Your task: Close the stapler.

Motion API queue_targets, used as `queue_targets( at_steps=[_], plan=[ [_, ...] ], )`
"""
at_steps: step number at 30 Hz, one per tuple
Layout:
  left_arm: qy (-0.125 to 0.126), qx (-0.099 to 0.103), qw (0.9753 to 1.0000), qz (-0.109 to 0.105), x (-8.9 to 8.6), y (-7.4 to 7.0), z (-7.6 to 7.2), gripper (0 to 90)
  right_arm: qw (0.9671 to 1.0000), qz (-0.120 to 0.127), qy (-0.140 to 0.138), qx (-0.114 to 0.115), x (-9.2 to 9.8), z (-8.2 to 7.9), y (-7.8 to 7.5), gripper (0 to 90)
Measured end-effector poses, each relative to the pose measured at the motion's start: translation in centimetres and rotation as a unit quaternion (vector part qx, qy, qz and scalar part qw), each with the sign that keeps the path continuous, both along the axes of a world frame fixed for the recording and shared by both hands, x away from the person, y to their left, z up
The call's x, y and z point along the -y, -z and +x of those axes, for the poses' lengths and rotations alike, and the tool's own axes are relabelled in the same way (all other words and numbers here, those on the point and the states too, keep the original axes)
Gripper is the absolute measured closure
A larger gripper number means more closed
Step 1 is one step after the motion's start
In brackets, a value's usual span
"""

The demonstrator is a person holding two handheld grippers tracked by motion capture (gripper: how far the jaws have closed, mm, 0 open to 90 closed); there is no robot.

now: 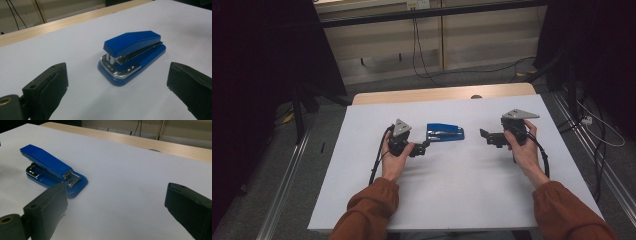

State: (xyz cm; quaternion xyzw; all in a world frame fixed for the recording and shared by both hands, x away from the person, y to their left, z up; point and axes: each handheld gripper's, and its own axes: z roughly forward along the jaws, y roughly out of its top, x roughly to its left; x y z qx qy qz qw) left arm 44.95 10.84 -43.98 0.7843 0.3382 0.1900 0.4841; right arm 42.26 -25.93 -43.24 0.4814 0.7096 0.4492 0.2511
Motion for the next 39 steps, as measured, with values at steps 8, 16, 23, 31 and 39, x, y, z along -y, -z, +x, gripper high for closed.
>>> queue_targets(
  at_steps=[8, 16, 23, 31, 39],
  plan=[
    [0.001, -0.001, 1.0000, -0.009, -1.2, -0.5, -1.4, 3.9, 0.9998, -0.009, 0.010, 0.012, 0.1, -1.3, -0.4, 3.5],
    [-0.013, 0.016, 0.9994, -0.028, -3.1, -2.2, -2.6, 3.9, 0.9994, -0.003, 0.012, 0.032, 0.3, -2.9, -0.8, 4.0],
    [-0.026, 0.019, 0.9994, -0.015, -4.7, -1.8, -3.5, 3.9, 0.9993, -0.003, 0.018, 0.032, 0.5, -4.0, -0.7, 4.3],
    [-0.040, 0.035, 0.9985, -0.013, -6.1, -1.5, -5.1, 3.8, 0.9986, 0.003, 0.025, 0.047, 1.0, -5.5, -0.9, 5.7],
    [-0.053, 0.028, 0.9980, -0.020, -7.7, -1.5, -6.6, 3.8, 0.9987, 0.006, 0.030, 0.042, 1.6, -7.4, -0.6, 5.0]
  ],
)
